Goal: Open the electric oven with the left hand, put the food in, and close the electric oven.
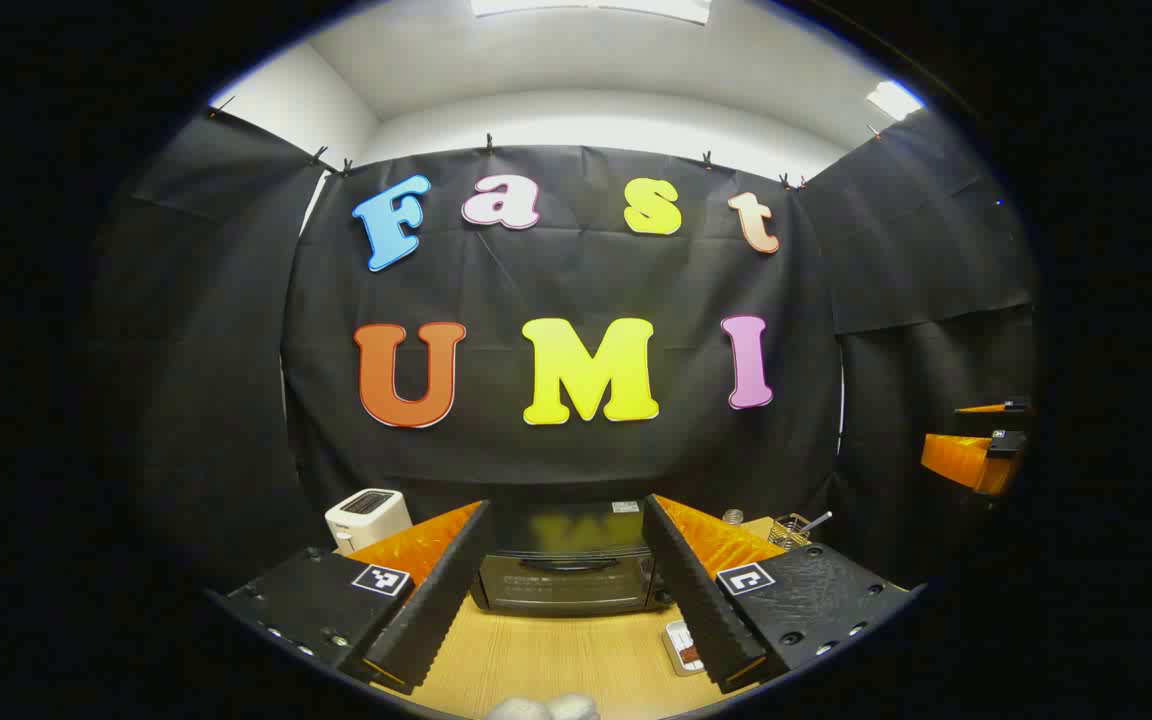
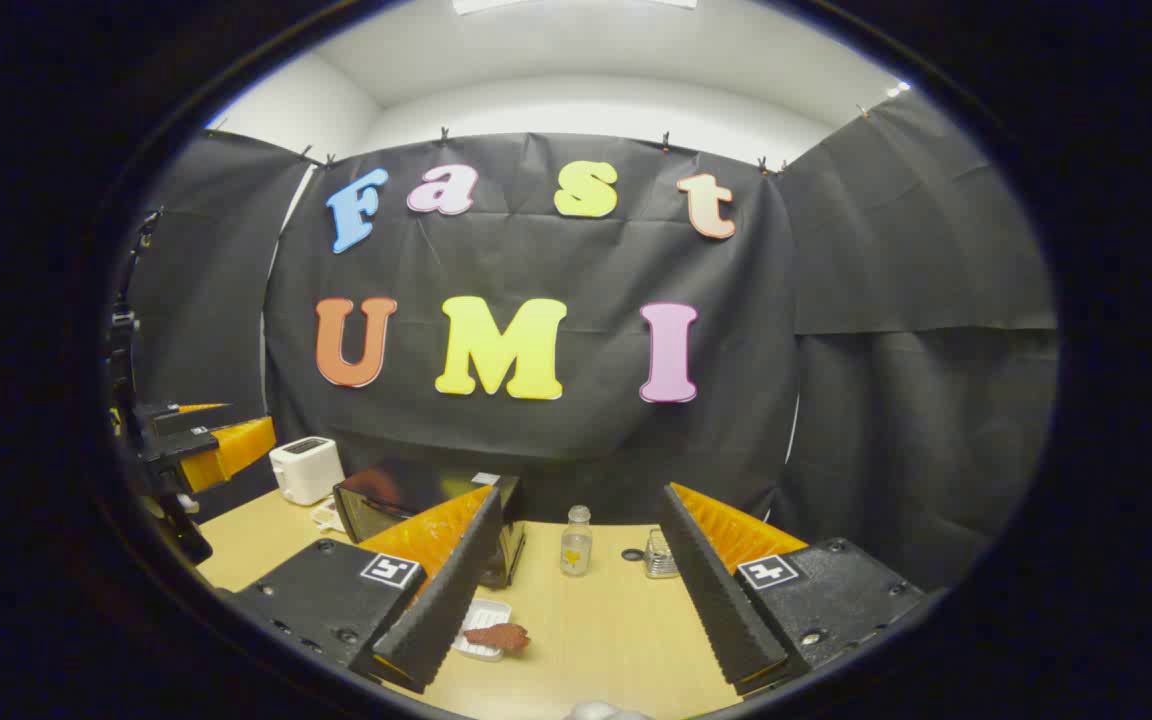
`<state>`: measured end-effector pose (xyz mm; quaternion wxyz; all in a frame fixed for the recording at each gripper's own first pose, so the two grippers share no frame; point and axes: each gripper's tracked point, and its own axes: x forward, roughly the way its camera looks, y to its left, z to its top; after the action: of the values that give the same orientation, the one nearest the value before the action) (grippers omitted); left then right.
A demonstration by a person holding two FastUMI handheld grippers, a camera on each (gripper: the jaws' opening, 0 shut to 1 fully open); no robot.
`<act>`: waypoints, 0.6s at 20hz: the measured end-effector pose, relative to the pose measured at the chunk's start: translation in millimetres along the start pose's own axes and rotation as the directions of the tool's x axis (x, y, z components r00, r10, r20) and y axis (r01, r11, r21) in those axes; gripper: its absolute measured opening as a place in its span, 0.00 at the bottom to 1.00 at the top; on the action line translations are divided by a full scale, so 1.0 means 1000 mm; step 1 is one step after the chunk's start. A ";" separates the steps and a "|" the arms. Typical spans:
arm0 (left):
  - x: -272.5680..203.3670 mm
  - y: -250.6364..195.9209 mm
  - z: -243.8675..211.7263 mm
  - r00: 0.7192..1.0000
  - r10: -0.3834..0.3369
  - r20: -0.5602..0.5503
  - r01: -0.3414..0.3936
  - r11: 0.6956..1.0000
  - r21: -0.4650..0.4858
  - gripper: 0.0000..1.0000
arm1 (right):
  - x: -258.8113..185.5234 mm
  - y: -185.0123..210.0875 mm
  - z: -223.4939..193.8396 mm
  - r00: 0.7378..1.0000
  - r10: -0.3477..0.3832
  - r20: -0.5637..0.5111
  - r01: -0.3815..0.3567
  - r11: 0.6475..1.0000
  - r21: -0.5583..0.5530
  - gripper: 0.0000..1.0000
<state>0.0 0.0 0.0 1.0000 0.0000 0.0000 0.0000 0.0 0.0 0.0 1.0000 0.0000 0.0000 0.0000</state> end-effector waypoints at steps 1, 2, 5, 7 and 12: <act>0.002 0.002 0.001 1.000 0.004 0.001 -0.004 1.000 0.003 0.96 | 0.003 -0.001 0.000 1.000 -0.001 -0.003 0.001 1.000 0.000 0.99; 0.004 0.003 -0.001 1.000 0.007 -0.001 -0.007 1.000 0.005 0.96 | 0.004 -0.002 -0.001 1.000 -0.003 -0.005 0.003 1.000 0.001 0.99; 0.012 0.003 -0.008 1.000 0.011 -0.016 -0.010 1.000 0.007 0.96 | 0.008 -0.002 -0.001 1.000 0.000 -0.013 0.000 1.000 0.001 1.00; 0.019 0.002 -0.010 1.000 0.009 -0.020 -0.009 1.000 0.010 0.96 | 0.010 -0.005 0.000 1.000 -0.005 -0.012 0.005 1.000 -0.010 1.00; 0.043 -0.006 -0.022 0.999 -0.001 -0.035 0.001 1.000 0.009 0.96 | 0.011 -0.019 0.001 1.000 -0.024 -0.019 0.024 1.000 -0.006 0.99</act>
<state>42.6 -6.0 -21.5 0.9998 0.0047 0.0173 -0.0006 11.1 -19.1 1.1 0.9999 -0.0027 0.0093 -0.0120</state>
